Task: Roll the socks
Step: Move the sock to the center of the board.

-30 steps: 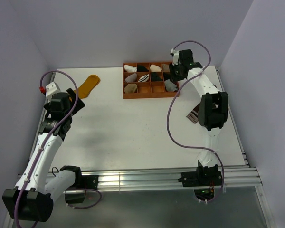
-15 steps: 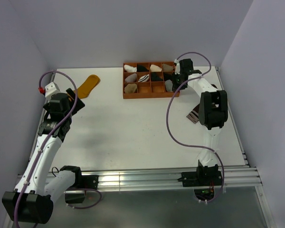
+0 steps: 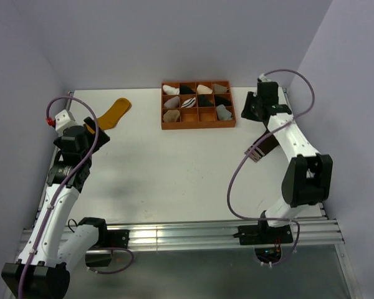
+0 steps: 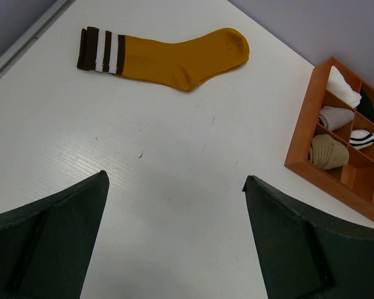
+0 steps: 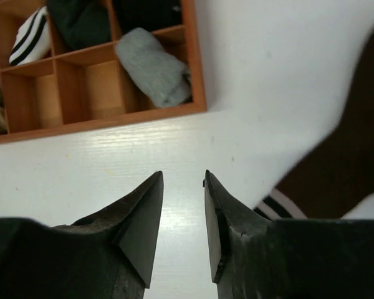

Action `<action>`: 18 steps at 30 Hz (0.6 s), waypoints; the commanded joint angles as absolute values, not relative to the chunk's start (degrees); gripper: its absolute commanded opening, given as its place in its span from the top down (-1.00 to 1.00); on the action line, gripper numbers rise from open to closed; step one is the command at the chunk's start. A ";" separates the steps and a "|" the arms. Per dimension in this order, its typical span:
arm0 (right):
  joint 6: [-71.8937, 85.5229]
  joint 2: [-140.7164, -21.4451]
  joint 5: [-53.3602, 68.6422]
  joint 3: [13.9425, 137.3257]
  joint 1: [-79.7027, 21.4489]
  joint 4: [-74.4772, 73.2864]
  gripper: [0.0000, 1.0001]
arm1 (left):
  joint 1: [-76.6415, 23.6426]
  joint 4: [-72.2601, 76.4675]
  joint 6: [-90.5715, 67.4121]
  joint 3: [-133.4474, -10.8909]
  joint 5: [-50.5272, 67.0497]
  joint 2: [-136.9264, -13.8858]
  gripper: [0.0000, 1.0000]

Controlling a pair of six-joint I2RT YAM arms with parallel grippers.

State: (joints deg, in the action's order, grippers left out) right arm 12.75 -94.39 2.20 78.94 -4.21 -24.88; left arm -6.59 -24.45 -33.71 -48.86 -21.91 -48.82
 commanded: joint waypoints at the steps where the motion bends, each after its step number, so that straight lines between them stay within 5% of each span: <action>1: 22.48 -90.36 -1.83 70.95 -0.89 -23.73 0.18 | -6.85 -22.68 -33.92 -48.60 -22.15 -47.46 -0.93; 9: 28.64 -82.97 -11.16 56.96 5.01 -23.82 0.12 | -7.03 -23.38 -32.00 -49.48 -24.34 -44.04 -0.99; 18: 29.89 -88.85 -8.26 53.70 6.33 -20.05 0.12 | -10.02 -22.25 -29.36 -47.91 -30.67 -36.40 -0.99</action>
State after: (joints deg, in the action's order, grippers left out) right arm 28.45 -87.24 -7.97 53.87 6.26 -23.81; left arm -8.88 -24.60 -31.90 -48.75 -26.96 -39.62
